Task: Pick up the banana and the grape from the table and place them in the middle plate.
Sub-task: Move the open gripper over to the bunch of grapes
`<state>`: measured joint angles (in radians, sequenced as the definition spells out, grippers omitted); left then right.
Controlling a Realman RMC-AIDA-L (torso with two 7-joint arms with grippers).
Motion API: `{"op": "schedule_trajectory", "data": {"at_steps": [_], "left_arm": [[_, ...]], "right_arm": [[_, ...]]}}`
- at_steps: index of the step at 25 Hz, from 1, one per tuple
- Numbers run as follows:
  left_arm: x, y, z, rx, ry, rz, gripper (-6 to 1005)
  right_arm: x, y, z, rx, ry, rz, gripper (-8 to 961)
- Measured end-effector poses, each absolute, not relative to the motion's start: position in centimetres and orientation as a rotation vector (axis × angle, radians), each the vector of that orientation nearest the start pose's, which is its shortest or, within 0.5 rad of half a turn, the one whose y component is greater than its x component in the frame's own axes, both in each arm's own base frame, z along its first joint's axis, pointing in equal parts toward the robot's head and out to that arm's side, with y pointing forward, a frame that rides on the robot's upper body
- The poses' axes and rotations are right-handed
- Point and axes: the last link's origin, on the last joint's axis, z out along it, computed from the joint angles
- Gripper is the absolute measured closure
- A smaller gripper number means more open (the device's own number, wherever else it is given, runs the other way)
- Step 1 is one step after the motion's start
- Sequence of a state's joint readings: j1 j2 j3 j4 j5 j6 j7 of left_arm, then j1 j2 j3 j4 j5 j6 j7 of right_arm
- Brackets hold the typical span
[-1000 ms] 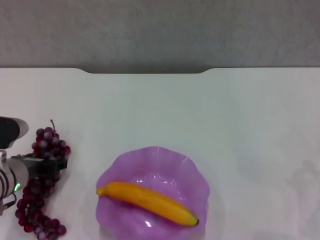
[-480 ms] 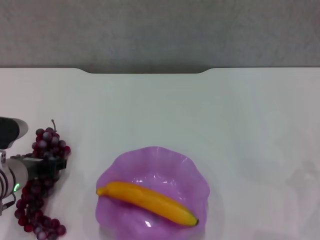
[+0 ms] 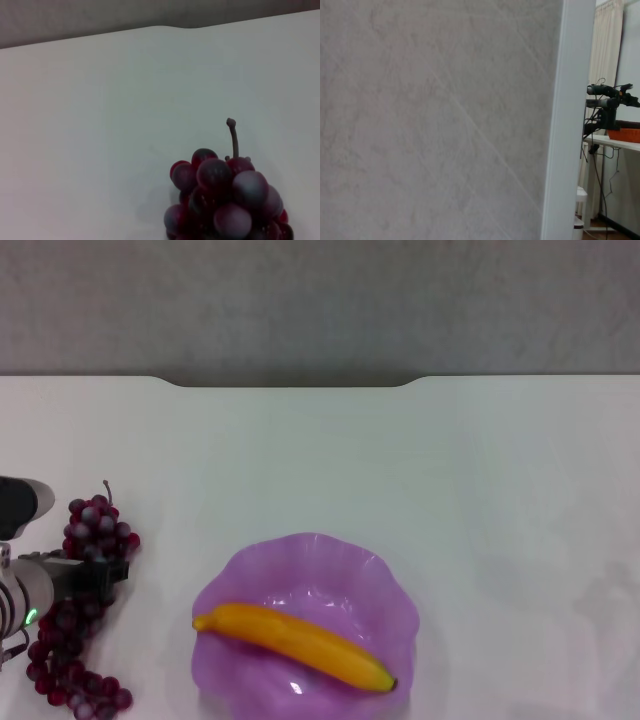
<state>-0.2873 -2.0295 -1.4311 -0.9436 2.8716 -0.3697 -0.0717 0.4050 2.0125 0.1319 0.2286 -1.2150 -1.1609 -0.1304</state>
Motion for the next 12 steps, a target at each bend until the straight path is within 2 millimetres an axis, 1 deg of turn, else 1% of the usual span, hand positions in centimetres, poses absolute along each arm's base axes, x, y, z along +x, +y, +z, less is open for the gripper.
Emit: {"op": "schedule_trajectory", "data": {"at_steps": [5,12], "left_arm": [[-33.80,35.58,-2.33,-1.811,-1.100,0.073,165],[-33.81,35.58,-2.28,-1.813,-1.097,0.075,218]], "right_arm": [[38.89,30.24,1.59,-1.342,0.624,0.397,932],[38.93,30.18,1.59,-1.341,0.625,0.396,932]]}}
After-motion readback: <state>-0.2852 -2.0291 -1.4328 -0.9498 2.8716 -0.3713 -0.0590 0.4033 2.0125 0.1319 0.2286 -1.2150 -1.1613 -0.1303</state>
